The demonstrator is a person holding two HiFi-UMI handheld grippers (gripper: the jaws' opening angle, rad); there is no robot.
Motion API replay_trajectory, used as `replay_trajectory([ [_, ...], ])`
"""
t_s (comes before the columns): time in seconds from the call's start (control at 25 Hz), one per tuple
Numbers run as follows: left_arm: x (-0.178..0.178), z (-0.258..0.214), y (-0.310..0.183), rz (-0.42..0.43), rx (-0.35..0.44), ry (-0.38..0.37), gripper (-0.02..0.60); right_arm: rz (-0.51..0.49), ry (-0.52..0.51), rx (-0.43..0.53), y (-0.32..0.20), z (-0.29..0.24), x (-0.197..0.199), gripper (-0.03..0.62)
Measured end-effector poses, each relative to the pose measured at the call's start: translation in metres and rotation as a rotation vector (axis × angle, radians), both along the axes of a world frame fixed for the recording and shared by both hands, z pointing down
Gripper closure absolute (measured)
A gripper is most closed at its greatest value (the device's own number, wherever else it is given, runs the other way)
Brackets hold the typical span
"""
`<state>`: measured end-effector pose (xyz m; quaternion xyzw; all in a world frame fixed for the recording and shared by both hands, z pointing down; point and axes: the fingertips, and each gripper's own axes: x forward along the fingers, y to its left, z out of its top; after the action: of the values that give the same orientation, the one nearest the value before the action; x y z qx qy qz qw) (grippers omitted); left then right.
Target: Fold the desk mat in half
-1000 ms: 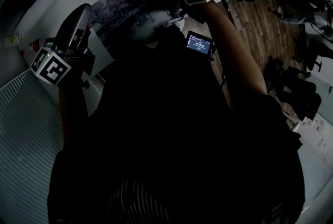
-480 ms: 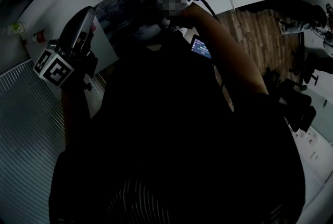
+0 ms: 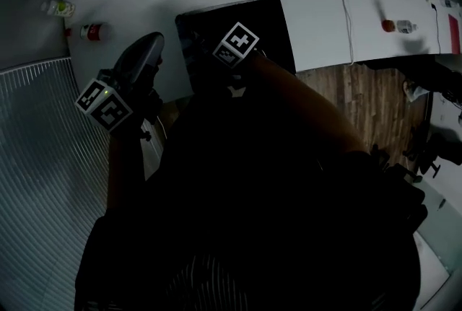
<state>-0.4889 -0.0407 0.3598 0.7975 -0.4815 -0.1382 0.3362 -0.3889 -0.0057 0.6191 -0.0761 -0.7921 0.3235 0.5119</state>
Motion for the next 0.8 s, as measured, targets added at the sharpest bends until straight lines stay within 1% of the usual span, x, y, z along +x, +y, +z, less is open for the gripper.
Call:
replay_trajectory([
  [0.16, -0.011, 0.009, 0.013, -0.051, -0.023, -0.004, 0.574, 0.048, 0.017, -0.011, -0.003, 0.03, -0.018, 0.565],
  [0.28, -0.015, 0.014, 0.022, -0.076, -0.044, -0.009, 0.574, 0.056, 0.025, -0.031, 0.013, 0.046, -0.029, 0.555],
  [0.32, -0.013, 0.015, 0.023, -0.08, -0.05, -0.012, 0.574, 0.065, 0.018, -0.049, 0.02, 0.048, -0.032, 0.547],
  [0.36, -0.011, 0.014, 0.024, -0.082, -0.054, -0.015, 0.574, 0.083, -0.004, -0.09, 0.027, 0.047, -0.038, 0.528],
  [0.44, -0.007, 0.013, 0.023, -0.082, -0.056, -0.022, 0.574, 0.149, -0.091, -0.247, 0.039, 0.033, -0.055, 0.445],
  [0.48, -0.006, 0.013, 0.024, -0.079, -0.057, -0.023, 0.574, 0.19, -0.145, -0.33, 0.041, 0.022, -0.063, 0.416],
  [0.52, -0.005, 0.013, 0.024, -0.073, -0.058, -0.024, 0.574, 0.232, -0.201, -0.395, 0.039, 0.009, -0.069, 0.416],
  [0.56, -0.004, 0.014, 0.025, -0.066, -0.06, -0.027, 0.574, 0.271, -0.258, -0.433, 0.031, -0.006, -0.072, 0.434],
  [0.6, -0.002, 0.013, 0.024, -0.058, -0.061, -0.031, 0.574, 0.307, -0.318, -0.443, 0.019, -0.024, -0.071, 0.486],
  [0.64, 0.0, 0.012, 0.023, -0.046, -0.061, -0.036, 0.574, 0.34, -0.383, -0.426, 0.003, -0.044, -0.068, 0.524],
  [0.68, 0.002, 0.011, 0.021, -0.03, -0.06, -0.044, 0.574, 0.365, -0.454, -0.39, -0.015, -0.067, -0.062, 0.547],
  [0.72, 0.003, 0.009, 0.019, -0.008, -0.057, -0.055, 0.574, 0.38, -0.53, -0.338, -0.032, -0.093, -0.055, 0.569],
  [0.8, 0.011, 0.006, 0.011, 0.053, -0.042, -0.093, 0.574, 0.374, -0.696, -0.204, -0.063, -0.153, -0.03, 0.589],
])
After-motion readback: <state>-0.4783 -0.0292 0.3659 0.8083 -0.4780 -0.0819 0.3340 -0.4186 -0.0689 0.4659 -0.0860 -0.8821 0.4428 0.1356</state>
